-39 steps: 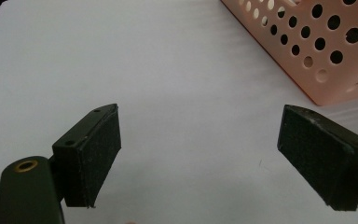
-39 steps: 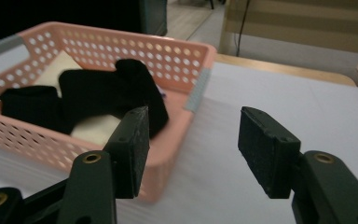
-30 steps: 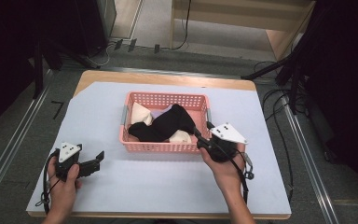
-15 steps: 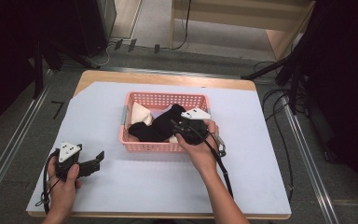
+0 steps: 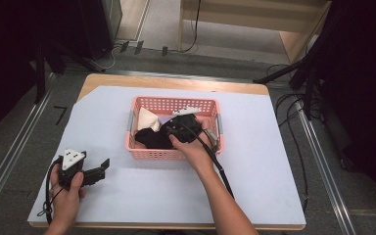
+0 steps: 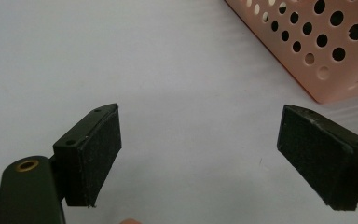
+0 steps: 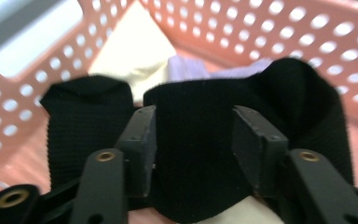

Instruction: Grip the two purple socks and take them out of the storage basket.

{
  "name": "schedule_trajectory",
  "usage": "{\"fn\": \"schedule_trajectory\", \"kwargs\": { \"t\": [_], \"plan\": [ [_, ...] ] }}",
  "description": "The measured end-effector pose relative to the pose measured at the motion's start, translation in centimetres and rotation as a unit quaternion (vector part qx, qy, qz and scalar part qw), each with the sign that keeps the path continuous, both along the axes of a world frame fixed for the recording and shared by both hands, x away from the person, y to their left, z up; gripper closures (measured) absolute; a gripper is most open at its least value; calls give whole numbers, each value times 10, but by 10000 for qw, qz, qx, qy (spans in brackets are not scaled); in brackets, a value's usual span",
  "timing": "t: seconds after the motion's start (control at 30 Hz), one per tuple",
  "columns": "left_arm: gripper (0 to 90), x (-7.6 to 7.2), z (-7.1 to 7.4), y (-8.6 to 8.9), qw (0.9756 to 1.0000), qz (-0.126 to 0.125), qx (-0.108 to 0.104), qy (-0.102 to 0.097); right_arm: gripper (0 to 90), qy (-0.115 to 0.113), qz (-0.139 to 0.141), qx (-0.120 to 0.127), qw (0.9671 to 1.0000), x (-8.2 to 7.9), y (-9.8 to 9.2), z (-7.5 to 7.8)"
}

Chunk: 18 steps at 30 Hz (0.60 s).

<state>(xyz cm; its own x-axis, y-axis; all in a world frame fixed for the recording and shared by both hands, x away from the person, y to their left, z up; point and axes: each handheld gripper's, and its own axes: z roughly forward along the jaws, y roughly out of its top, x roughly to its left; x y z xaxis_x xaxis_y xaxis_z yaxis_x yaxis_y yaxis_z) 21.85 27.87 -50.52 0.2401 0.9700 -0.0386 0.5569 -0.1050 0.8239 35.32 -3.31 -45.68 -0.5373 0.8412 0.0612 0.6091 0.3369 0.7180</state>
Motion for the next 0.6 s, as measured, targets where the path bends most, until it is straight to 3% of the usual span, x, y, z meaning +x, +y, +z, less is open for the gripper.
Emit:
{"fn": "schedule_trajectory", "kwargs": {
  "t": [0.03,0.07,0.1,0.17,0.23,0.3,0.43,0.57,0.6],
  "plan": [
    [148,0,0,0,10000,0,1,0,466,57,-2,-120,9999,2,3,-2],
    [148,0,0,0,10000,1,4,9,459,309,-61,-429,9986,6,8,-8],
    [148,0,0,0,10000,2,9,16,472,417,-76,-550,9976,8,9,-9],
    [149,0,0,0,10000,7,9,17,613,518,-143,-625,9966,10,9,-9],
    [149,0,0,0,10000,4,1,9,770,621,-108,-511,9967,10,8,-9],
    [149,0,0,0,10000,1,1,12,862,555,-67,-335,9979,10,4,-7],
    [149,0,0,0,10000,5,-3,8,879,251,-32,498,9984,4,-9,4],
    [149,0,0,0,10000,-9,10,19,879,-114,126,913,9957,-7,-10,22],
    [149,0,0,0,10000,-9,10,19,879,-114,126,913,9957,-7,-10,22]
  ]
}}
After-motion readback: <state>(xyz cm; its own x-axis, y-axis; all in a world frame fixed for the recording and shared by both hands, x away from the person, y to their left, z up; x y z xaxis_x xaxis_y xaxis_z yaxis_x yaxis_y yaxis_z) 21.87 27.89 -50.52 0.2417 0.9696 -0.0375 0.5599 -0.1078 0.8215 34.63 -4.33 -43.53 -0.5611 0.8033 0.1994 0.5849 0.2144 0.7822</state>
